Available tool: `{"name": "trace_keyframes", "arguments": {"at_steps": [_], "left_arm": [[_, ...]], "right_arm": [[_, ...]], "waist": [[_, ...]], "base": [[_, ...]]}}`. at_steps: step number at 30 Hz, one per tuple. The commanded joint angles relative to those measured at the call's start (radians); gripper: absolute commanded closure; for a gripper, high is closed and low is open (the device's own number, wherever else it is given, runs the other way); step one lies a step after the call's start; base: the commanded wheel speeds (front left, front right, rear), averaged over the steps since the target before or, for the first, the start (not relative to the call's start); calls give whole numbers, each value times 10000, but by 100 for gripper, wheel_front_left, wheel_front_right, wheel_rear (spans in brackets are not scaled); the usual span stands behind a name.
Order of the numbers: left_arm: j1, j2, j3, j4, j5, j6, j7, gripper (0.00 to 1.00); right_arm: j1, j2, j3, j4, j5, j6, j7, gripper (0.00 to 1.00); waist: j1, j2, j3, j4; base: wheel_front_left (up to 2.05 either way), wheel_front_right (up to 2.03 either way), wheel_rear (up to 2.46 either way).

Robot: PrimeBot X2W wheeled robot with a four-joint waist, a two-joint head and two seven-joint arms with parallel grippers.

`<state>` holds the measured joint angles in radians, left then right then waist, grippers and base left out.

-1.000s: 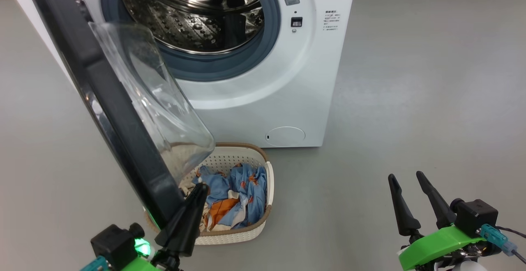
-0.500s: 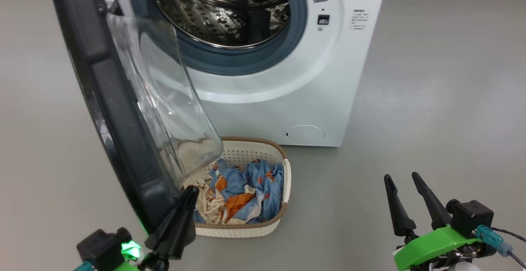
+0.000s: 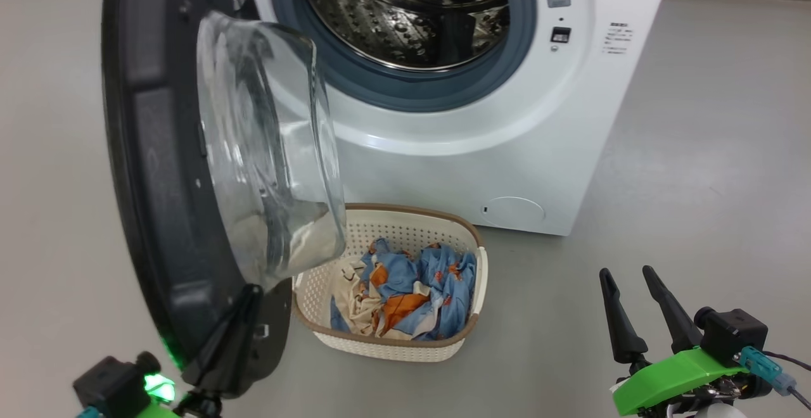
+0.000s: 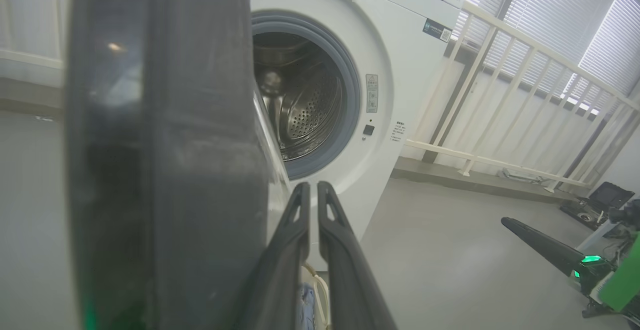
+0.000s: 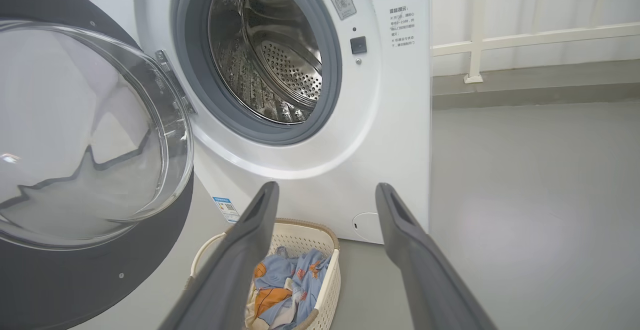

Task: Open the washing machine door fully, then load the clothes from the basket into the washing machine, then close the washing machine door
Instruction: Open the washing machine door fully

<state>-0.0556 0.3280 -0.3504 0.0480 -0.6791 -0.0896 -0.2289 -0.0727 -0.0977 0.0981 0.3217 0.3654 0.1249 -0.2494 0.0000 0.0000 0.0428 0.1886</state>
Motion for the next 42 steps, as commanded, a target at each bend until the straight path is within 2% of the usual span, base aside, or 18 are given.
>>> {"name": "trace_keyframes", "arguments": {"at_steps": [1, 11, 20, 30, 42], "left_arm": [[-323, 427, 744, -78, -132, 232, -69, 100], [-603, 876, 1425, 432, -434, 662, 224, 100], [-1301, 1321, 1796, 1272, -569, 571, 298, 100], [-2282, 1776, 2075, 2833, -831, 111, 222, 100], [-4273, 2192, 1704, 5623, -1035, -336, 272, 100]], "right_arm": [[-340, -57, 237, -182, -126, 58, -124, 0], [-458, 12, 225, -117, -210, 58, -124, 0], [-630, 145, 146, -56, -354, 58, -124, 0], [-900, 277, 96, 47, -564, 58, -124, 0], [-1461, 392, 101, 219, -966, 58, -124, 0]], "waist": [[0, 0, 19, 231], [0, 0, 227, 825], [0, 0, 446, 1346], [0, 0, 861, 1910], [0, 0, 1484, 2282]], "base": [[0, 0, 0], [0, 0, 0], [0, 0, 0], [0, 0, 0], [0, 0, 0]]}}
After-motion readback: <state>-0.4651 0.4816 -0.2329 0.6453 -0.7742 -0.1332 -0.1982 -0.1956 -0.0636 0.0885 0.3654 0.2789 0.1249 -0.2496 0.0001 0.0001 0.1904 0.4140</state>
